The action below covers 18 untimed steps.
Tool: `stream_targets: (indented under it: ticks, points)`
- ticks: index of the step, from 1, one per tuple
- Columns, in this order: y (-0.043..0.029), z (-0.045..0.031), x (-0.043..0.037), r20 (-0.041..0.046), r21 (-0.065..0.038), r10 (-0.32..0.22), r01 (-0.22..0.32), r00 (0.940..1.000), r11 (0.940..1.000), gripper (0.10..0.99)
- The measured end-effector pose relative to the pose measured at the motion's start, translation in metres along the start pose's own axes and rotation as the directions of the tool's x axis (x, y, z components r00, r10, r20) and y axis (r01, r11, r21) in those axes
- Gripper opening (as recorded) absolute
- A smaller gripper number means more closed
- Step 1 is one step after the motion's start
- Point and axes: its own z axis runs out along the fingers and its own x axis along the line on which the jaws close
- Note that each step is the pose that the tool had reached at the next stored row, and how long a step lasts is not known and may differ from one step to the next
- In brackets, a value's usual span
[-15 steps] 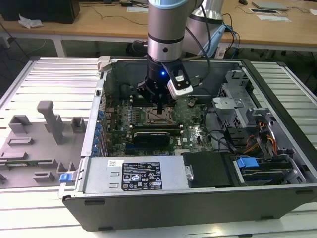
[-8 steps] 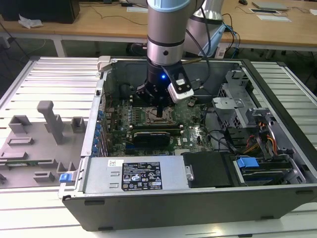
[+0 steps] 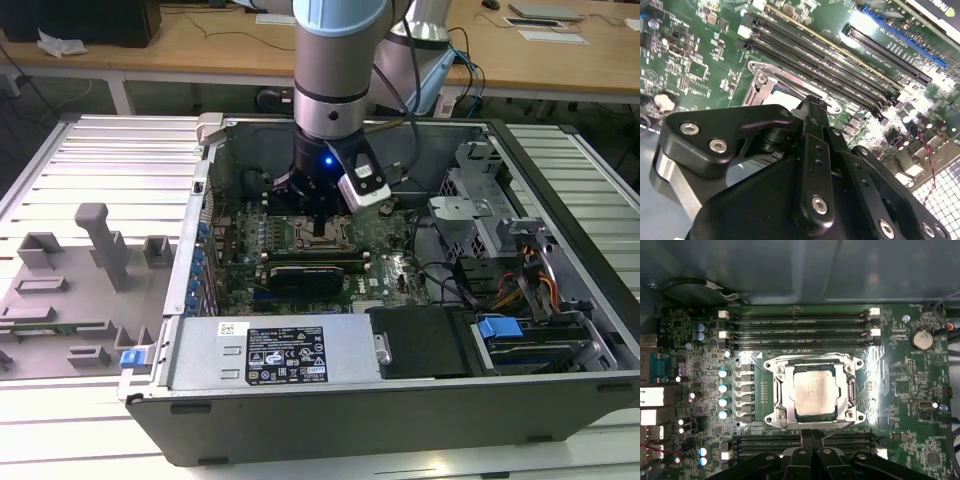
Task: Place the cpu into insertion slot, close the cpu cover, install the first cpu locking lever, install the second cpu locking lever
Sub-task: 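Install the second cpu locking lever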
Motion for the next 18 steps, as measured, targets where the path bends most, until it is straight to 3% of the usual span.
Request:
stream_targets:
  ticks: [3,6,10,18]
  points:
    - [-0.0035,0.0039,0.0035,-0.0007,-0.014,-0.008,0.008,1.0000,0.9999,0.106]
    - [-0.0075,0.0089,0.0067,-0.0012,-0.019,-0.016,0.016,0.9999,0.9997,0.106]
    - [-0.0101,0.0133,0.0124,-0.0015,-0.039,-0.021,0.021,0.9998,0.9990,0.106]
    - [-0.0241,0.0185,0.0197,-0.0015,-0.080,-0.026,0.025,0.9997,0.9964,0.106]
